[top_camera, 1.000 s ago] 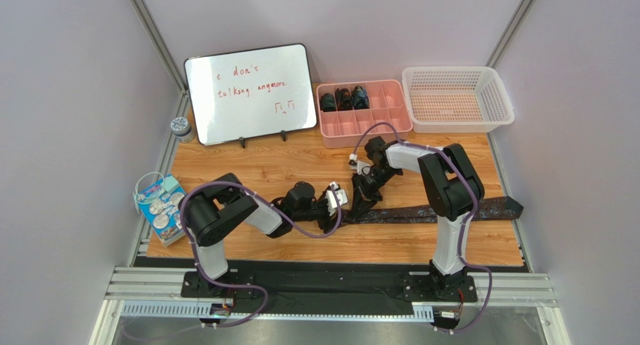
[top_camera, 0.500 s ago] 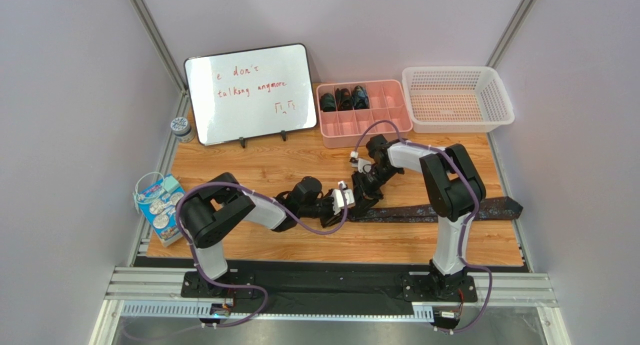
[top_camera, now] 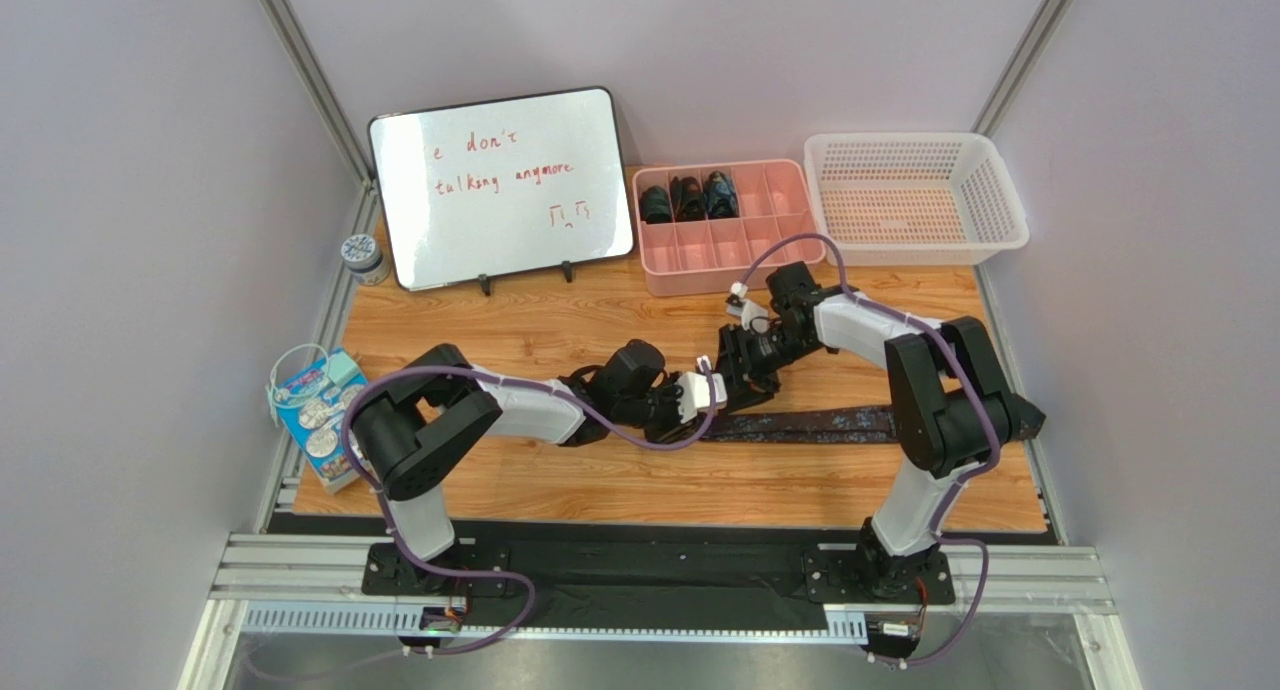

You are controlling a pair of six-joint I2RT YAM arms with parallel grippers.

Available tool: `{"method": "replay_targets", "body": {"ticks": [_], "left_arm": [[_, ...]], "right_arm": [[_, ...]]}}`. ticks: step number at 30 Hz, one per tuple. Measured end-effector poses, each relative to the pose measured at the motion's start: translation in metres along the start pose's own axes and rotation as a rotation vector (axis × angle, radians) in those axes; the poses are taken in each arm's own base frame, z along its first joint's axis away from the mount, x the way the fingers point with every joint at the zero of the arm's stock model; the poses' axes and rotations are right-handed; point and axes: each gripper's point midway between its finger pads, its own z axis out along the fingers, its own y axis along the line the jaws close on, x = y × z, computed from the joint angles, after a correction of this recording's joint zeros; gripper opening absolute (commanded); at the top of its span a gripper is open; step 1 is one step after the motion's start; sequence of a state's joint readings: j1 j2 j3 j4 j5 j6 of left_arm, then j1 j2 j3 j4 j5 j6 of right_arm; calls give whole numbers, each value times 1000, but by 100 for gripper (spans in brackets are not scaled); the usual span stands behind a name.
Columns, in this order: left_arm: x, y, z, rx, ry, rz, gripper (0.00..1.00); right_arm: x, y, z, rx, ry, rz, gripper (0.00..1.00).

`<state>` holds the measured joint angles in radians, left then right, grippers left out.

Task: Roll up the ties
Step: Roll the tie at the center of the board.

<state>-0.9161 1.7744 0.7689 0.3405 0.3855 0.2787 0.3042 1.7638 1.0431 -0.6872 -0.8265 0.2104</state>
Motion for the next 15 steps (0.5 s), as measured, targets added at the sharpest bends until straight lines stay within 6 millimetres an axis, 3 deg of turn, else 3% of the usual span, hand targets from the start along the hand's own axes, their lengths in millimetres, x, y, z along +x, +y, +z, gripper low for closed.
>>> {"method": "replay_targets", "body": {"ticks": [9,15], "left_arm": [[1,1,0,-2,18,-9,19],[1,2,-1,-7,27,-24,19]], "right_arm": [[4,4,22,-23,12,5,43],[3,-4,33,-15,26,22,40]]}}
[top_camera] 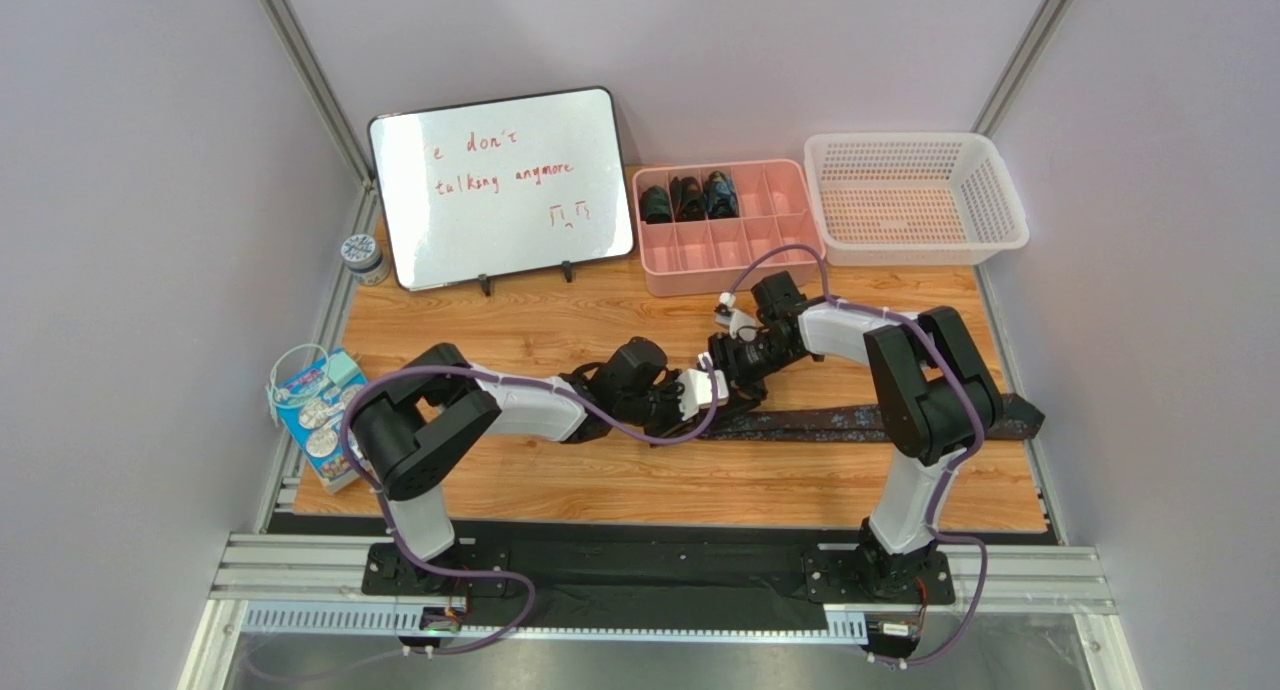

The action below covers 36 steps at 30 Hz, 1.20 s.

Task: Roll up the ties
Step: Roll the tie at the center of the board.

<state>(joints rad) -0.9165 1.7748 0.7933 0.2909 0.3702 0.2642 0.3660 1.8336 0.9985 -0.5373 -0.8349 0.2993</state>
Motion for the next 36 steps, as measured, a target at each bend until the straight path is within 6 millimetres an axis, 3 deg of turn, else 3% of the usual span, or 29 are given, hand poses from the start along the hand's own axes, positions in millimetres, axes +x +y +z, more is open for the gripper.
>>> {"method": "replay_targets", "body": {"ticks": [4,6,7,9,10,15,20,26,32,36], "left_arm": [[0,1,0,-6,4,-8,19],[0,1,0,-9,6,-13,20],[0,2,0,-11,8,-14,20],[0,2,0,-13,9,-17,26],[0,2,0,-15,10,-19,29],[0,4,-1,-26,14,-45,60],[4,12,-8,-50,-42,-105,75],[11,10,-23,-55,-155,-158,81],[1,8,-10,-23,-254,-187,82],[-8,6,0,5,-314,-183,76]], "right_arm": [[1,0,1,0,4,0,39],[1,0,1,0,5,-1,28],[1,1,1,-1,4,-3,18],[1,2,2,-5,6,-6,3],[2,3,2,-10,8,-7,0],[2,2,4,-9,21,-22,0],[4,-6,7,-16,50,-9,0],[3,-13,-1,-61,51,29,0],[7,-19,-7,-119,51,59,0],[8,-19,-7,-138,53,62,0]]}}
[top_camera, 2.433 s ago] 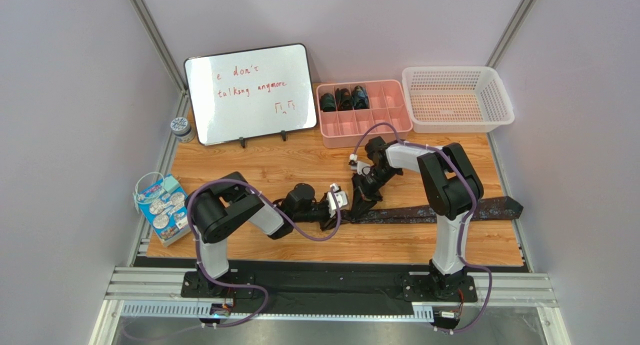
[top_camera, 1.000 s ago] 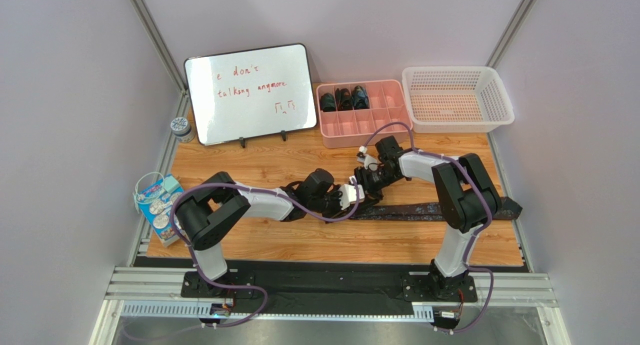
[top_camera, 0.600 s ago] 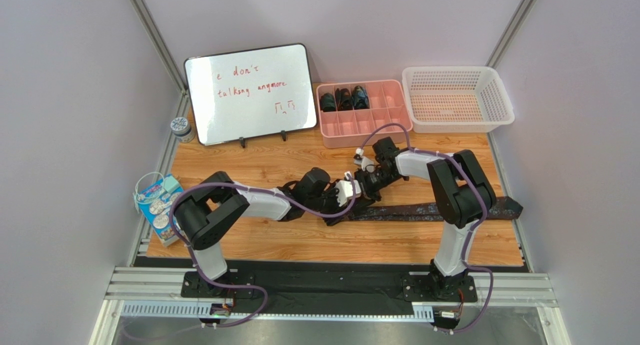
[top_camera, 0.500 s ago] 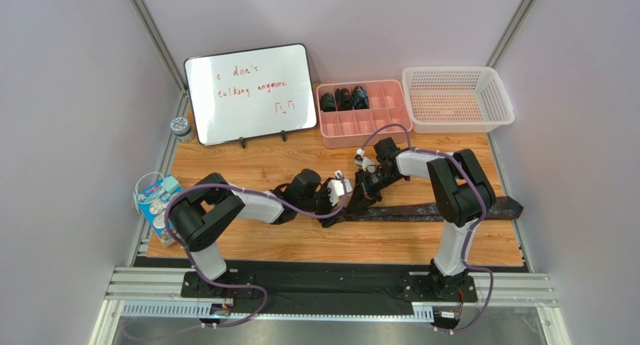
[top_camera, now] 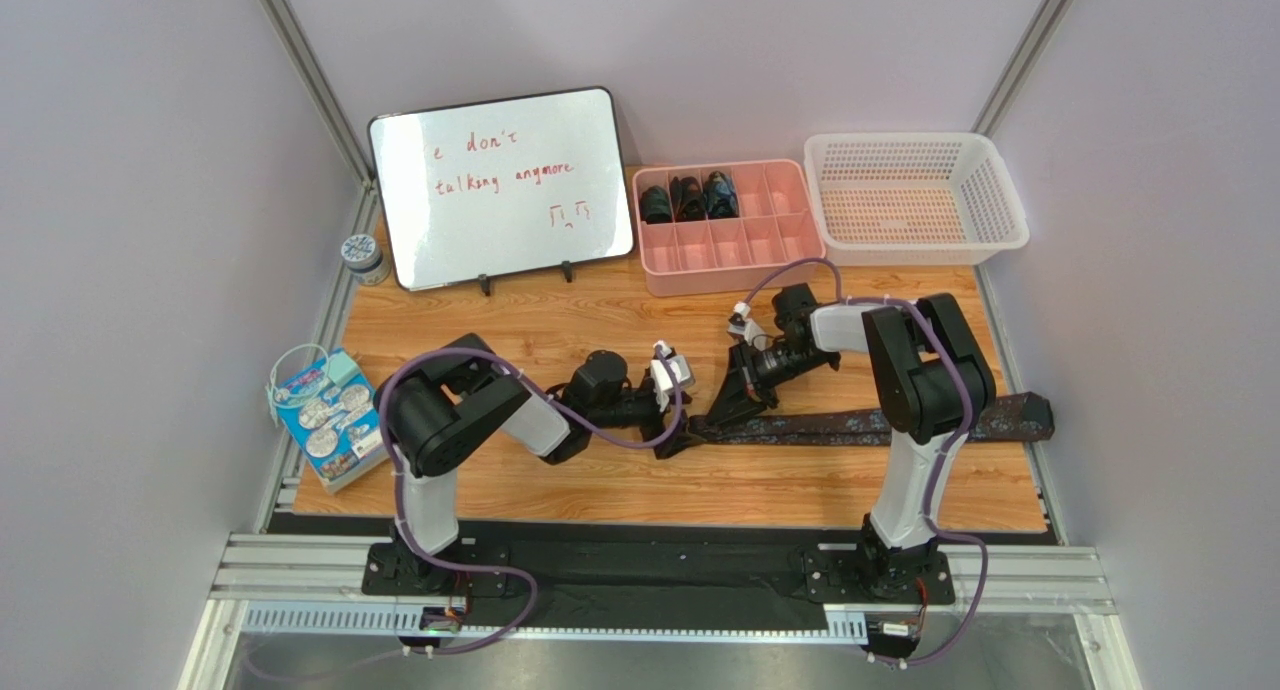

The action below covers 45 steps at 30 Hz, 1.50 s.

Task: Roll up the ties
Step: Roll the tie at the center of the board.

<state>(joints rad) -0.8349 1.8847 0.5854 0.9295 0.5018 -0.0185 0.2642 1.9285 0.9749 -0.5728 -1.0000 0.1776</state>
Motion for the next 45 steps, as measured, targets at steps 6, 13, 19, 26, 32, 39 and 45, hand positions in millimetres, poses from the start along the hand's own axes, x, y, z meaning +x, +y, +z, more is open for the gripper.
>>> {"method": "replay_targets", "body": {"ticks": [6,13,19,26,32,39,45], "left_arm": [[1,-18,16,33,-12,56,52],[0,-15,28,-13,65,155,23],[-2,-13,27,-16,154,202,15],[-1,-12,28,-9,213,221,15],[-2,-11,28,-8,231,218,15],[-1,-11,28,-8,241,214,20],[0,-9,21,-25,240,187,70]], "right_arm": [[-1,0,1,-20,1,2,0],[1,-2,-4,-26,-1,12,0],[1,-3,-11,-1,-7,-3,34],[-1,2,-23,48,-47,-33,55],[1,5,-21,53,-53,-51,43],[8,-2,-11,88,-20,-52,0],[7,-4,-9,98,-7,-44,0]]}}
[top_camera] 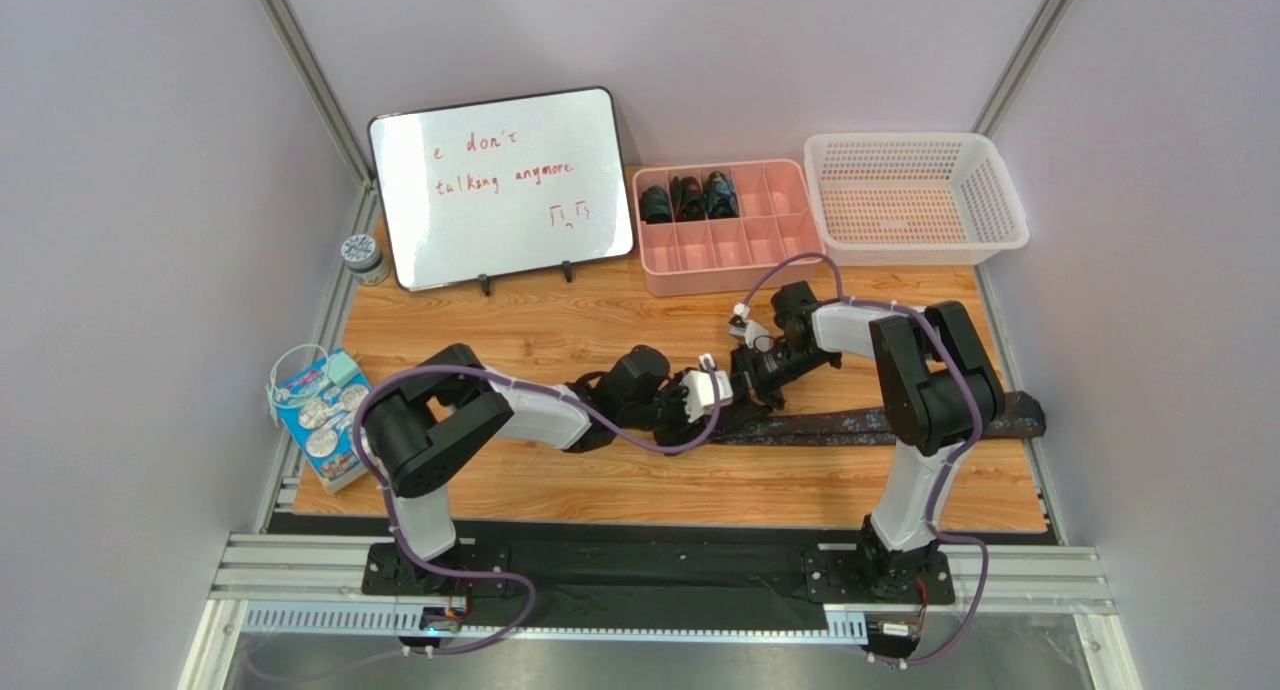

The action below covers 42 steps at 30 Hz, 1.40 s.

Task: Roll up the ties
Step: Roll the tie at the center of the board.

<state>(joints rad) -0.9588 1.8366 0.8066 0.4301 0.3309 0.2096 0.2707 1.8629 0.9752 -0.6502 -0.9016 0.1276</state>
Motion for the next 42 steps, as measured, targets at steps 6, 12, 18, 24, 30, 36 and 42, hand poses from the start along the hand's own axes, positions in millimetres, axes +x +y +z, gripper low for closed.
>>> {"method": "replay_targets", "body": {"ticks": [6,12,18,24,30,36,42], "left_arm": [[23,5,-36,-27,-64,-87,82],[19,-2,-32,7,-156,-90,88],[7,-5,-14,41,-226,-62,80],[-4,-4,5,55,-263,-27,36],[-5,-11,6,67,-213,37,15],[-5,-6,5,57,-86,61,16],[-7,-1,8,35,26,47,18]], "right_arm": [[5,-13,0,42,31,52,0],[6,-17,0,52,57,94,0],[5,-20,0,73,81,123,0],[5,-20,2,67,96,139,0],[4,-20,0,66,90,130,38],[-9,-13,-23,85,2,63,60],[-21,6,-42,62,-102,-28,54]]}}
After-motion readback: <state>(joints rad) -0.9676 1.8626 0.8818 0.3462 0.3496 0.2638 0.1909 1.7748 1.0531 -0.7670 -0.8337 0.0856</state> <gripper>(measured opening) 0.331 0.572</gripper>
